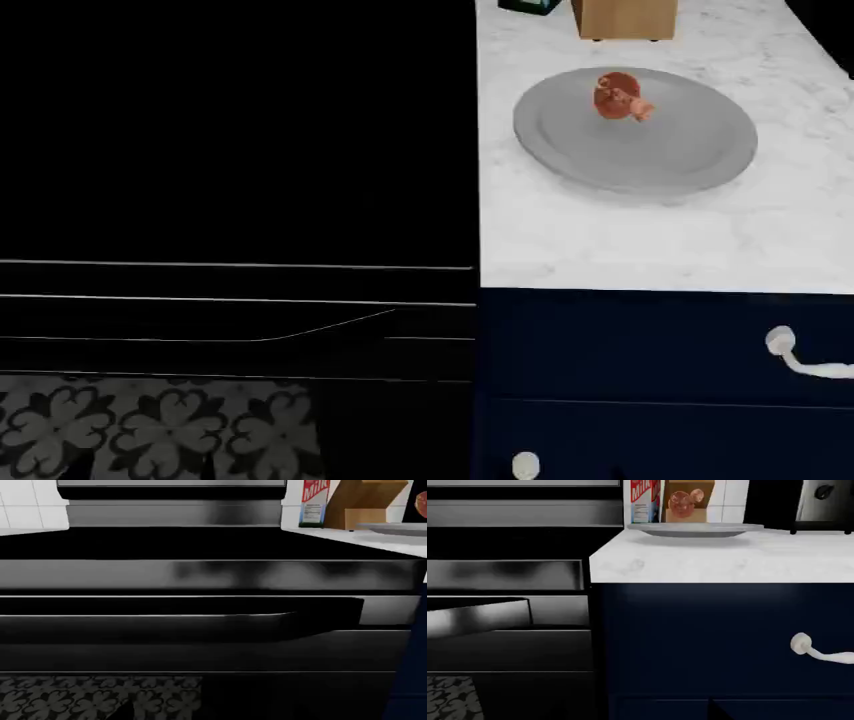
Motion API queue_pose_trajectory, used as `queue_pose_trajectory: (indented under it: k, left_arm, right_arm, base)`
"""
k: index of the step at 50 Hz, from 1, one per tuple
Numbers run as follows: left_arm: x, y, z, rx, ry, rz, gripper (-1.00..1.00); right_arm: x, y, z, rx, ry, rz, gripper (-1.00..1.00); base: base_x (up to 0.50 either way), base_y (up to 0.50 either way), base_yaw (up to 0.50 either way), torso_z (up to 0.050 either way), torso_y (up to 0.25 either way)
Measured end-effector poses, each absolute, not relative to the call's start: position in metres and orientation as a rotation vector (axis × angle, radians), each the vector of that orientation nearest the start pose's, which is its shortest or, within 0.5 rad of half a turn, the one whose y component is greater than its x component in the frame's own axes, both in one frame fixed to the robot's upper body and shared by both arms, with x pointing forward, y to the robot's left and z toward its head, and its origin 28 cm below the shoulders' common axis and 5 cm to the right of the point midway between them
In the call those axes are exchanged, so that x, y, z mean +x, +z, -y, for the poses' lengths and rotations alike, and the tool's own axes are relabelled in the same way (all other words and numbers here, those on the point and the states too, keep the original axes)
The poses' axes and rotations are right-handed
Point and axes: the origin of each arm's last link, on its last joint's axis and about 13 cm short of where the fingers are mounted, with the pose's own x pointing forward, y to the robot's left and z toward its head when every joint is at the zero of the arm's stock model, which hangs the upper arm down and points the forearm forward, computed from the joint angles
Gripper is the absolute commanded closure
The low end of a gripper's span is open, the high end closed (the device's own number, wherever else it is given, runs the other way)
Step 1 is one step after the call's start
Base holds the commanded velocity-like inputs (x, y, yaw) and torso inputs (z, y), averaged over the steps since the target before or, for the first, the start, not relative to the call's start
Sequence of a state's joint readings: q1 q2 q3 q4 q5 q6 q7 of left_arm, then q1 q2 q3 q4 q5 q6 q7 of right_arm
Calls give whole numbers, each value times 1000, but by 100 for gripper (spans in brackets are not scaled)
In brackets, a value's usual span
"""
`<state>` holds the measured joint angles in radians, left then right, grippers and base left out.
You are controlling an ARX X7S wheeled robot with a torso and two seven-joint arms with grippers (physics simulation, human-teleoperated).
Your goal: Pick the mushroom from the counter and place it in the microwave.
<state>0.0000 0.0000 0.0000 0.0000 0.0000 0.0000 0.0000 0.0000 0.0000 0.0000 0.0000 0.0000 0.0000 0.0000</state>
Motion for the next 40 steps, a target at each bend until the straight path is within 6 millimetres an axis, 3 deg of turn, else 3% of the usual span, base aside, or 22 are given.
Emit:
queue_pose_trajectory:
  k: [40]
  left_arm:
    - [199,21,-201,12,-43,38,-100]
  right_arm:
    - [208,15,93,-39,16,-7,-100]
  base:
    - [0,0,0,0,0]
